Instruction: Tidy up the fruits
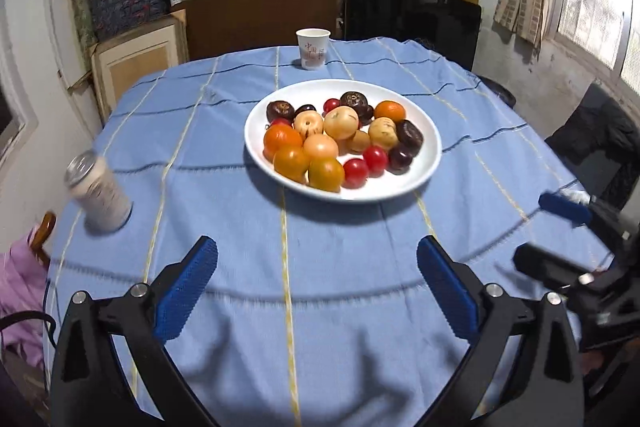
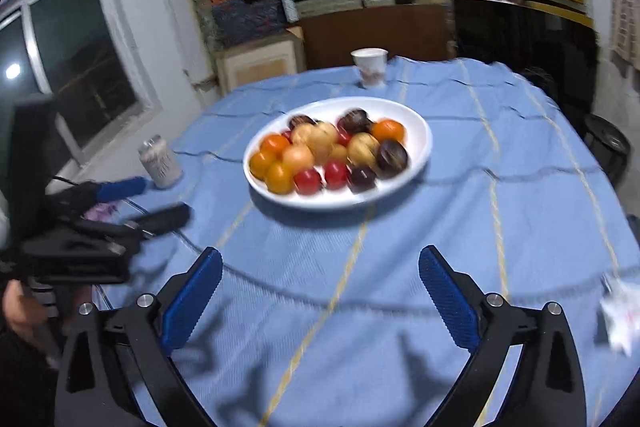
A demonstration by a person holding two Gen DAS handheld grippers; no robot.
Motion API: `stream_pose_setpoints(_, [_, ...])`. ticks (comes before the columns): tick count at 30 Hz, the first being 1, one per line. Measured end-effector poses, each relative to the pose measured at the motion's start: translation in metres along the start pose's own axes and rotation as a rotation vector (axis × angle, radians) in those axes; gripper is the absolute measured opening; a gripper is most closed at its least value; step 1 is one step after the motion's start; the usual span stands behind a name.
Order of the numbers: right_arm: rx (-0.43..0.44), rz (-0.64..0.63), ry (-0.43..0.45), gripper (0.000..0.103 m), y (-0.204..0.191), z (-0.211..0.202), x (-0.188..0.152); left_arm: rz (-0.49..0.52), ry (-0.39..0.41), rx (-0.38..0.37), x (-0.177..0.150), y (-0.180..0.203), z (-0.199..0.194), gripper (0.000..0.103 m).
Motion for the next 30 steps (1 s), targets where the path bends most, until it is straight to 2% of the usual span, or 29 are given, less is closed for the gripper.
stream_pose_setpoints(4, [-0.009, 0.05, 0.021, 0.099, -0.002, -0.026, -0.017, -0.032, 0.056, 0.039, -0.02, 0.007, -0.042, 0.098])
stream_pose_setpoints(7, [-0.036, 0.004, 0.046, 0.099, -0.011, -0.046, -0.025, -0.015, 0.079, 0.06, -0.031, 0.019, -0.066, 0.098])
stream_pose_setpoints(12, [-0.08, -0.063, 0.122, 0.099, -0.023, -0.08, -0.035, -0.025, 0.114, 0.032, -0.048, 0.033, -0.097, 0.098])
stream_pose_setpoints(19, [-0.105, -0.113, 0.165, 0.099, -0.03, -0.103, -0.042, -0.074, 0.148, 0.106, -0.057, 0.029, -0.124, 0.098])
stream_pose_setpoints(30, [-0.12, -0.101, 0.175, 0.099, -0.025, -0.111, -0.048, -0.078, 0.153, 0.158, -0.059, 0.029, -0.137, 0.098])
Point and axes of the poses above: each gripper's, at about its wrist camera, not at the fingertips, and z roughly the way its jaws point, y to its right, x to its top, the point moved 6 cm from there along z, roughly the way its jaws point, and after that the axes turned 12 degrees about z, right-handed, at the moved point
